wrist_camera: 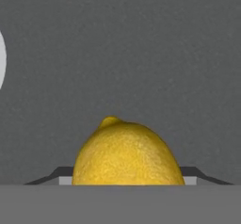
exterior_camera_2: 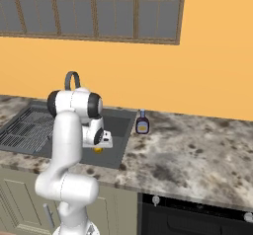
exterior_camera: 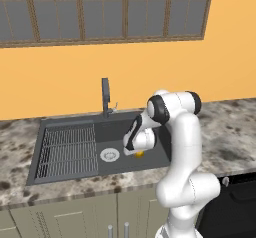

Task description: Turn on the sink faucet. Then move the lemon from the counter to the sink. Turn off the sink. Move the vegetable from the sink to the pot next to the stove. Finally move the pot to the rear left burner.

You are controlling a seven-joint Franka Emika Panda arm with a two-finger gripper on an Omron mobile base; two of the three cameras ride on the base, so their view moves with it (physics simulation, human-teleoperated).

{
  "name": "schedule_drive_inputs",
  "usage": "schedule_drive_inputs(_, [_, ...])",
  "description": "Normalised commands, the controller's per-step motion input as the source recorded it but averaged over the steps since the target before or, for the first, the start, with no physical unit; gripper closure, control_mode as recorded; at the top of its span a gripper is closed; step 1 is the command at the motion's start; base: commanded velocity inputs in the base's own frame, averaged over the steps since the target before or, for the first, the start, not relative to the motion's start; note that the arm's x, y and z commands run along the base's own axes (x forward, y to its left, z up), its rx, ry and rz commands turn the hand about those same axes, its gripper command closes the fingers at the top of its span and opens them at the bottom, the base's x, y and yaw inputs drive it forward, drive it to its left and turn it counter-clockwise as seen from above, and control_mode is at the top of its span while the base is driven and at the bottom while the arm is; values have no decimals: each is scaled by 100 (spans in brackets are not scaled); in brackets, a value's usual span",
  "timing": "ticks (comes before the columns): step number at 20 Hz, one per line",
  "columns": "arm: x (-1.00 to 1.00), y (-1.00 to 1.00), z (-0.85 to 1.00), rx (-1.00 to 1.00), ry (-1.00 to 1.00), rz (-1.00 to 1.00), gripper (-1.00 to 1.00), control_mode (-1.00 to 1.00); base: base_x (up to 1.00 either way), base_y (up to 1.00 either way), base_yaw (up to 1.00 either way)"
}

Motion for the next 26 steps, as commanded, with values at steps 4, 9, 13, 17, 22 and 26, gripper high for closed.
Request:
schedule_drive_inputs(4, [-29,-6,35,2,-6,0,100,-100,0,0,0])
schedule_drive_inputs(9, [-41,-3,98,5,-9,0,100,-100,0,0,0])
schedule_drive_inputs(13, [-31,-3,100,3,-5,0,100,-100,0,0,0])
schedule_drive_inputs(17, [-18,-5,100,1,-2,0,100,-100,0,0,0])
schedule_drive_inputs(22, [-10,-6,100,0,0,0,100,-100,0,0,0])
schedule_drive_inputs(26, [-19,-6,77,0,0,0,100,-100,0,0,0])
